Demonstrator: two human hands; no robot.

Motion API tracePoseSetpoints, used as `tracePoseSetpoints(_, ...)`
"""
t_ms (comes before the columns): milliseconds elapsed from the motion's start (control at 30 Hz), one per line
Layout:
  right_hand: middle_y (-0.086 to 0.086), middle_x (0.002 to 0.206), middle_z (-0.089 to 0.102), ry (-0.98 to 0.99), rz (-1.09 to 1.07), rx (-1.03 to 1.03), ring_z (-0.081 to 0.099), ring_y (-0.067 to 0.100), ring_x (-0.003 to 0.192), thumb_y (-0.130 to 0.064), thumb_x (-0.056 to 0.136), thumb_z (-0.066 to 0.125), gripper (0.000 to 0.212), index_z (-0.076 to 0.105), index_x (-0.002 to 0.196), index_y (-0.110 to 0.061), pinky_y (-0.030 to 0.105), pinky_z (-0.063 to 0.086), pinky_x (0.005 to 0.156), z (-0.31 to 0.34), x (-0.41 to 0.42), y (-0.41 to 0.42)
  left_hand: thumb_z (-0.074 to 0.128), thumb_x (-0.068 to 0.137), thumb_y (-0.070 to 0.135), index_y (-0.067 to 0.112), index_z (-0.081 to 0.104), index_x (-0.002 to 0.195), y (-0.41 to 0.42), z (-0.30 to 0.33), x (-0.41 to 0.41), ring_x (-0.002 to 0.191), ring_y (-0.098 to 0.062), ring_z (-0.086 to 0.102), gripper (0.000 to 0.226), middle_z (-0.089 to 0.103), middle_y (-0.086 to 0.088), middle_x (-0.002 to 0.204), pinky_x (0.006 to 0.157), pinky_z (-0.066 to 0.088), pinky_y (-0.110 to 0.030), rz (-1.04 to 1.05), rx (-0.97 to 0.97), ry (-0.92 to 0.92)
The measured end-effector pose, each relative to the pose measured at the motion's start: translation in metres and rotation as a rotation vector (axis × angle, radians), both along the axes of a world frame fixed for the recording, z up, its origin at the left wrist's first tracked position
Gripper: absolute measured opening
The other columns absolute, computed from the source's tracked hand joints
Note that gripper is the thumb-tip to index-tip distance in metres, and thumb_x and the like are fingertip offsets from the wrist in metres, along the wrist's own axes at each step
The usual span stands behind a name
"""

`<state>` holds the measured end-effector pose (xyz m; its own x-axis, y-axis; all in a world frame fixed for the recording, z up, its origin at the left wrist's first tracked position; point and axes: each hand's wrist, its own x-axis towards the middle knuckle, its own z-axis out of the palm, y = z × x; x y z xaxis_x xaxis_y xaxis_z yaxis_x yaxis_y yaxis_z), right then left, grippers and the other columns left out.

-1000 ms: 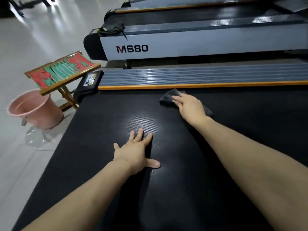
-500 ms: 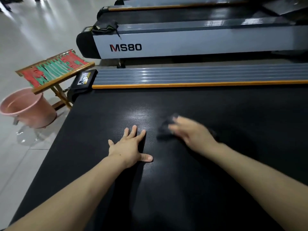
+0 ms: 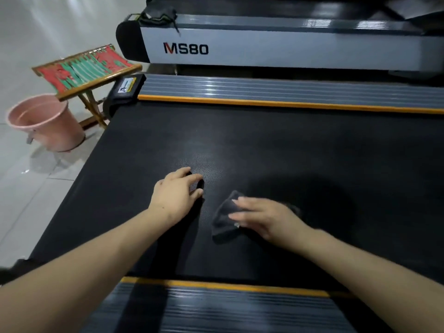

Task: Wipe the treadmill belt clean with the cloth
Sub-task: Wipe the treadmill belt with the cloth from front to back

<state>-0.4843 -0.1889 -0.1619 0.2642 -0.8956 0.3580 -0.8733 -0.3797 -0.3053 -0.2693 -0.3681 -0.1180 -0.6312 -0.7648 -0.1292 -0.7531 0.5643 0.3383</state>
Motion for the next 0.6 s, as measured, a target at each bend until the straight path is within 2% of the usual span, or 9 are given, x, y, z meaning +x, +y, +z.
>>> tracePoseSetpoints(67,0.010,0.133,0.063,0.089,-0.109,-0.069,0.060,0.027,0.122,-0.032,0.098,0.053,0.029,0.071,0.119,-0.025,0.036,0.048,0.103,0.000,-0.029,-0.040,0.055,0.098,0.051,0.041,0.052,0.143,0.015,-0.002,0.002,0.146,-0.020,0.031,0.046,0.037,0.006,0.159,0.117,0.028,-0.043,-0.030,-0.002,-0.022)
tracePoseSetpoints(167,0.004,0.135,0.063,-0.085,-0.567,-0.020,0.058,0.026,0.125,-0.035,0.096,0.058,0.029,0.071,0.120,-0.027,0.034,0.042,0.106,0.013,-0.064,-0.091,0.054,0.096,0.060,0.043,0.047,0.147,0.039,-0.005,0.002,0.152,-0.021,0.020,0.054,0.030,0.005,0.163,0.121,0.023,-0.046,-0.066,0.028,-0.076)
tracePoseSetpoints(200,0.000,0.137,0.061,-0.129,-0.638,0.028,0.056,0.023,0.127,-0.034,0.096,0.060,0.028,0.071,0.121,-0.028,0.032,0.040,0.106,0.016,-0.063,-0.095,0.054,0.094,0.063,0.043,0.044,0.148,0.045,-0.006,0.000,0.154,-0.022,0.017,0.058,0.027,0.005,0.165,0.122,0.022,-0.049,-0.081,0.026,-0.092)
tracePoseSetpoints(267,0.000,0.136,0.062,-0.136,-0.611,0.056,0.057,0.021,0.127,-0.033,0.094,0.064,0.027,0.072,0.119,-0.029,0.029,0.038,0.106,0.014,-0.047,-0.077,0.057,0.089,0.068,0.043,0.037,0.153,0.050,-0.005,-0.004,0.156,-0.022,0.010,0.071,0.018,0.004,0.169,0.123,0.021,-0.051,-0.102,0.057,-0.115)
tracePoseSetpoints(333,0.005,0.134,0.063,-0.135,-0.419,0.032,0.059,0.022,0.124,-0.032,0.092,0.066,0.027,0.073,0.117,-0.028,0.029,0.041,0.106,0.010,-0.031,-0.028,0.060,0.085,0.070,0.043,0.031,0.155,0.049,-0.002,-0.007,0.157,-0.021,0.005,0.081,0.009,0.004,0.170,0.124,0.020,-0.049,-0.119,0.084,-0.122)
tracePoseSetpoints(433,0.001,0.139,0.059,-0.120,-0.115,0.121,0.054,0.015,0.130,-0.032,0.093,0.066,0.028,0.070,0.121,-0.030,0.028,0.041,0.109,0.001,-0.020,0.050,0.066,0.083,0.067,0.045,0.025,0.157,0.051,0.002,-0.017,0.157,-0.016,0.001,0.087,0.003,0.007,0.171,0.125,0.019,-0.046,-0.093,0.167,-0.070)
tracePoseSetpoints(500,-0.001,0.141,0.057,-0.107,-0.012,0.142,0.054,0.014,0.130,-0.029,0.094,0.066,0.029,0.069,0.123,-0.029,0.027,0.041,0.109,0.005,-0.031,0.057,0.070,0.081,0.067,0.047,0.017,0.158,0.058,0.003,-0.028,0.157,-0.015,-0.002,0.096,0.000,0.010,0.170,0.125,0.015,-0.051,-0.120,0.213,-0.109)
tracePoseSetpoints(567,0.001,0.139,0.059,-0.058,-0.043,0.102,0.057,0.017,0.127,-0.028,0.094,0.065,0.028,0.070,0.122,-0.029,0.027,0.043,0.108,0.006,-0.055,0.029,0.074,0.076,0.067,0.041,0.007,0.161,0.065,0.000,-0.037,0.157,-0.016,-0.005,0.110,-0.002,0.013,0.170,0.123,0.009,-0.058,-0.149,0.231,-0.178)
tracePoseSetpoints(600,0.002,0.138,0.060,-0.035,-0.131,0.057,0.058,0.019,0.127,-0.030,0.095,0.064,0.028,0.070,0.121,-0.029,0.028,0.043,0.107,0.007,-0.071,0.007,0.076,0.074,0.066,0.036,0.004,0.162,0.066,0.000,-0.040,0.157,-0.017,-0.005,0.117,-0.002,0.013,0.170,0.122,0.007,-0.060,-0.136,0.240,-0.182)
